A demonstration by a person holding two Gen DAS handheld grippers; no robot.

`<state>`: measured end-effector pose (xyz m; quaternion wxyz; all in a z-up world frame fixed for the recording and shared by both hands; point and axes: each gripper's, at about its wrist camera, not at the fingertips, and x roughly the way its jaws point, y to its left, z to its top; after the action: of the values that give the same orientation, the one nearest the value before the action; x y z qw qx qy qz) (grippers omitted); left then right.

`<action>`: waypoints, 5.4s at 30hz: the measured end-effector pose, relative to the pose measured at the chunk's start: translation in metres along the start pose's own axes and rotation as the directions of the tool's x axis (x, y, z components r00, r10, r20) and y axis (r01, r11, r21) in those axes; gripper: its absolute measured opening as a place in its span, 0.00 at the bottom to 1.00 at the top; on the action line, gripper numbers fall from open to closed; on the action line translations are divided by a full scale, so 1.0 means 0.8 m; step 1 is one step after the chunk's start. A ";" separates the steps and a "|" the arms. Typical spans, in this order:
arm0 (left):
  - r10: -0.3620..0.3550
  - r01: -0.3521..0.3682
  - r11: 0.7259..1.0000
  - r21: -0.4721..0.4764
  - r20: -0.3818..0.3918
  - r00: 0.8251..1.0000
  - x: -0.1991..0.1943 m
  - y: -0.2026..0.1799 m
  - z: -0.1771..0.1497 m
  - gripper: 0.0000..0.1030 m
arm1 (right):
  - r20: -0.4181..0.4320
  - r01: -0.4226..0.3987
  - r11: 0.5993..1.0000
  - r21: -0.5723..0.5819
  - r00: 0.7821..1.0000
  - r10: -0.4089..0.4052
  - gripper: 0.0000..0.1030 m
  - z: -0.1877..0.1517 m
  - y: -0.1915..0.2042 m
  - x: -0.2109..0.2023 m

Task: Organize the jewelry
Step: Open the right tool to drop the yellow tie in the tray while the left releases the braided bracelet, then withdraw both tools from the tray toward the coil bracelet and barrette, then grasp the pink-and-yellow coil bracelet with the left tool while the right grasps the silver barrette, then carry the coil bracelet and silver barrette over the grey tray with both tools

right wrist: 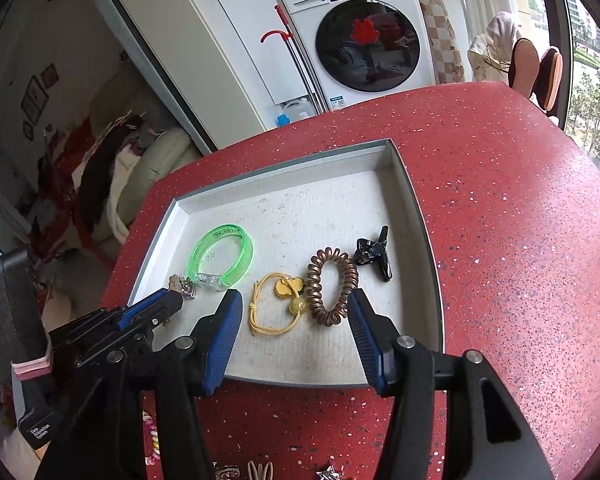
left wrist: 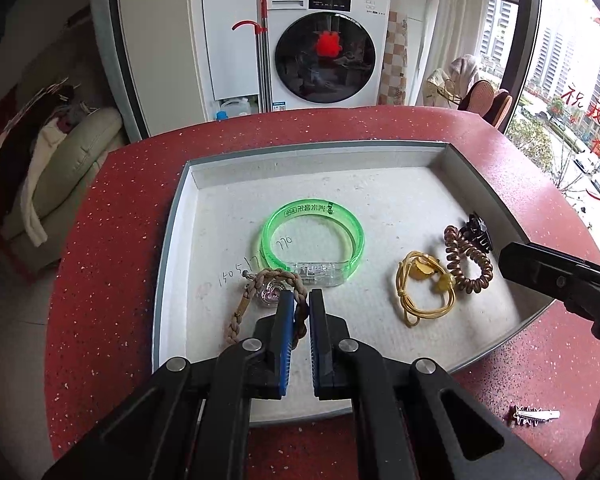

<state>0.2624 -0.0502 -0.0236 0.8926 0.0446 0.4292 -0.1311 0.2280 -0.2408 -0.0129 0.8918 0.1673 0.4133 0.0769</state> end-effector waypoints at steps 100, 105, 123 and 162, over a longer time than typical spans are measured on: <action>0.071 -0.079 0.994 -0.070 -0.109 0.992 -0.072 0.056 -0.158 0.83 | -0.150 0.154 0.904 -0.398 0.962 -0.230 0.52 -0.146 -0.004 -0.047; 0.046 -0.051 0.998 -0.049 -0.107 0.993 -0.075 0.048 -0.157 0.67 | -0.162 0.138 0.900 -0.413 0.962 -0.222 0.24 -0.149 0.006 -0.048; -0.041 0.040 0.999 -0.012 -0.061 0.997 -0.102 0.033 -0.153 0.27 | -0.125 0.130 0.946 -0.298 0.977 -0.173 0.11 -0.144 0.001 -0.073; -0.030 0.031 0.999 -0.006 0.167 0.986 -0.144 0.009 0.046 0.27 | 0.016 0.016 0.983 -0.182 1.000 -0.013 0.11 0.032 0.029 -0.059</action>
<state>0.2235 -0.0275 0.0888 0.9233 0.0231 0.3543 -0.1462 0.2172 -0.2381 0.0442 0.9069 0.0828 0.3991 0.1064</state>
